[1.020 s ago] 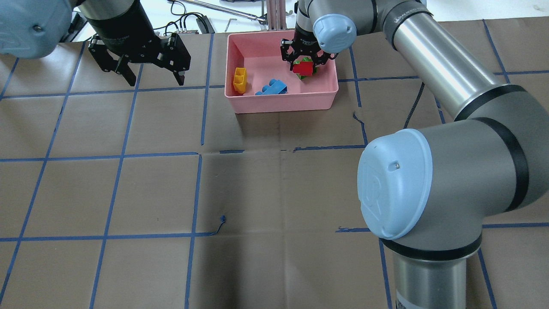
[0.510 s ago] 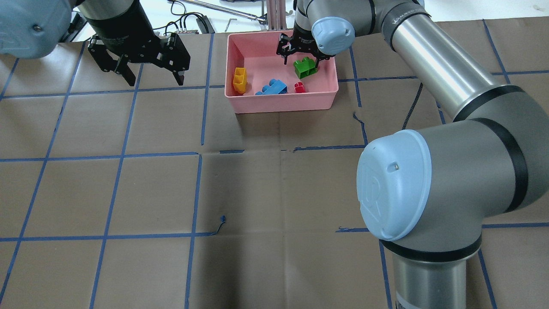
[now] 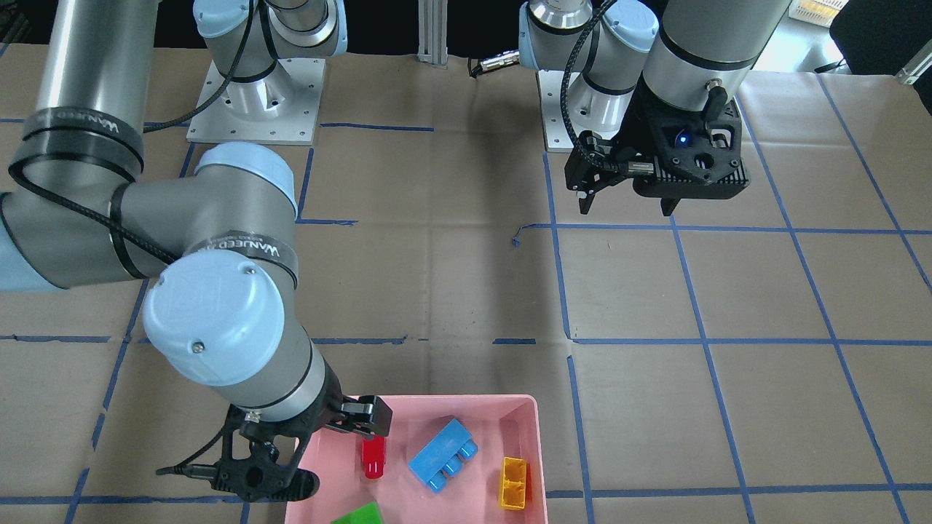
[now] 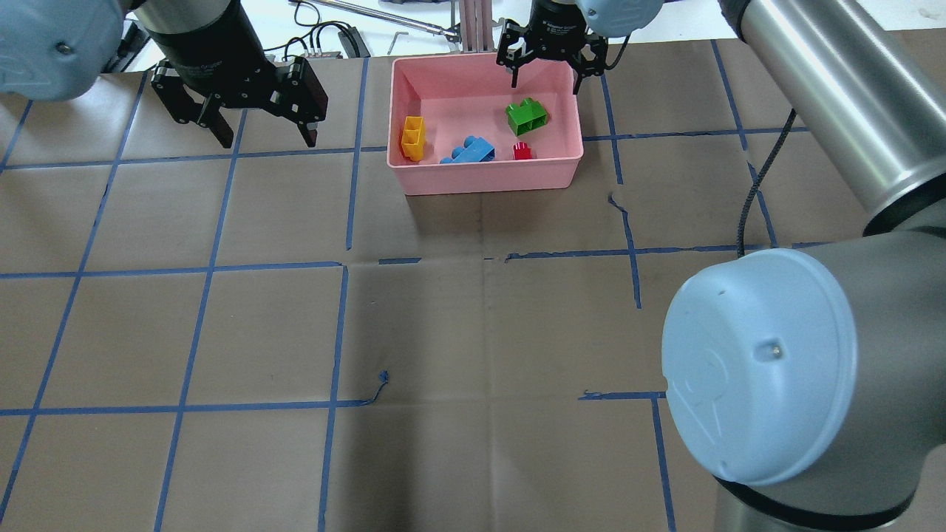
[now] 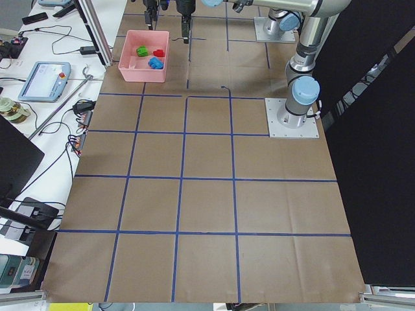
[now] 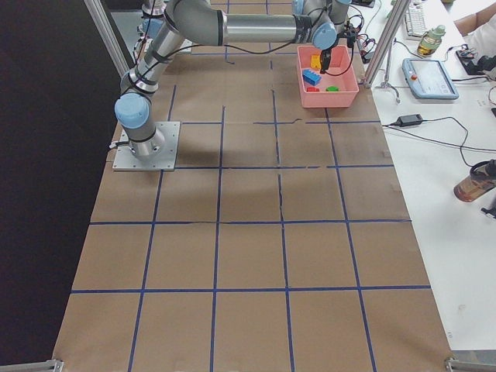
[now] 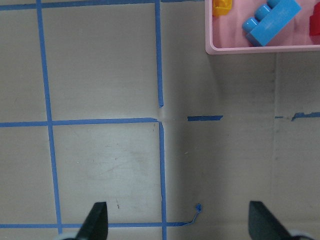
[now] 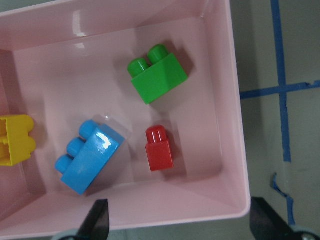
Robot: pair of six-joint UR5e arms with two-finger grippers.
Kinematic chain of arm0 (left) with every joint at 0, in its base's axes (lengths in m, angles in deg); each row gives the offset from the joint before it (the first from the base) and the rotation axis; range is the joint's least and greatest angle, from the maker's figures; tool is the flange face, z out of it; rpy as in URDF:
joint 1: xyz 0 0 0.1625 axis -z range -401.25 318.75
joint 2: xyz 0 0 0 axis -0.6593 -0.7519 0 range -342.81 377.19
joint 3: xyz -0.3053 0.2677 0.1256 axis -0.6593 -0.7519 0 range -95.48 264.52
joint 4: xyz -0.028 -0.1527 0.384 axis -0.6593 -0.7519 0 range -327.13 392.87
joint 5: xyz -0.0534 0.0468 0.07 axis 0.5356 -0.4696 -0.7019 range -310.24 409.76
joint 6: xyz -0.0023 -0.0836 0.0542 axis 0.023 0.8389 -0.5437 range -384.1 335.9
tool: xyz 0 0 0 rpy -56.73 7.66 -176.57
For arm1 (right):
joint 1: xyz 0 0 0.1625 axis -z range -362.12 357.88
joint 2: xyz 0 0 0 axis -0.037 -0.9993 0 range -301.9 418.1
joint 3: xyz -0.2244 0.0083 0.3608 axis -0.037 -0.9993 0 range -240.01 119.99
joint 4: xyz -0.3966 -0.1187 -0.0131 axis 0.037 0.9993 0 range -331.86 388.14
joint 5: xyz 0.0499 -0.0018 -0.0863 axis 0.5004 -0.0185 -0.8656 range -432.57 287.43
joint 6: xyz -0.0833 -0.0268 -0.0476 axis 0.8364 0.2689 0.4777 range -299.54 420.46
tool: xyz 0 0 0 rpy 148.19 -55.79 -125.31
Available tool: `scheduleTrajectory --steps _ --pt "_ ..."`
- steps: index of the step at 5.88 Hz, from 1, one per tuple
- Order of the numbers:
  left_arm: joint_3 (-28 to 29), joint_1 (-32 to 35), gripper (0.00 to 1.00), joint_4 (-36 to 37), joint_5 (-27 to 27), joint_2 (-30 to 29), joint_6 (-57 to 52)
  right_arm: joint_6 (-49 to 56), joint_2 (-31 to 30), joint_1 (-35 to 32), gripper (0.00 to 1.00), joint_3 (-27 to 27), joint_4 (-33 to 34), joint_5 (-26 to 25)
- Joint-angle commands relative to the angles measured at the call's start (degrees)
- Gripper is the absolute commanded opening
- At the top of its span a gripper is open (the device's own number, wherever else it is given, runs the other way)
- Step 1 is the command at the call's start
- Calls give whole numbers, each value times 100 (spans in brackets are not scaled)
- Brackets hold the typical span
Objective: Put all blocks into box
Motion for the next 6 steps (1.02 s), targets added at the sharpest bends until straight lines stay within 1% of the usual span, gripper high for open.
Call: scheduleTrajectory --steps 1,2,3,4,5,6 --pt "0 1 100 0 -13 -26 41 166 -577 124 99 121 -774 -269" --pt "9 1 100 0 -5 -35 41 507 -998 133 99 513 -899 -288" --pt "9 -8 100 9 4 -35 41 788 -1419 168 99 1022 -883 -288" --pt "9 -8 100 9 4 -35 41 1183 -1876 421 99 1514 -882 -331" --pt "0 1 100 0 -13 -26 41 1483 -2481 597 99 2233 -813 -323" --pt "0 1 100 -9 -14 -9 41 1190 -2992 556 99 2936 -299 -340"
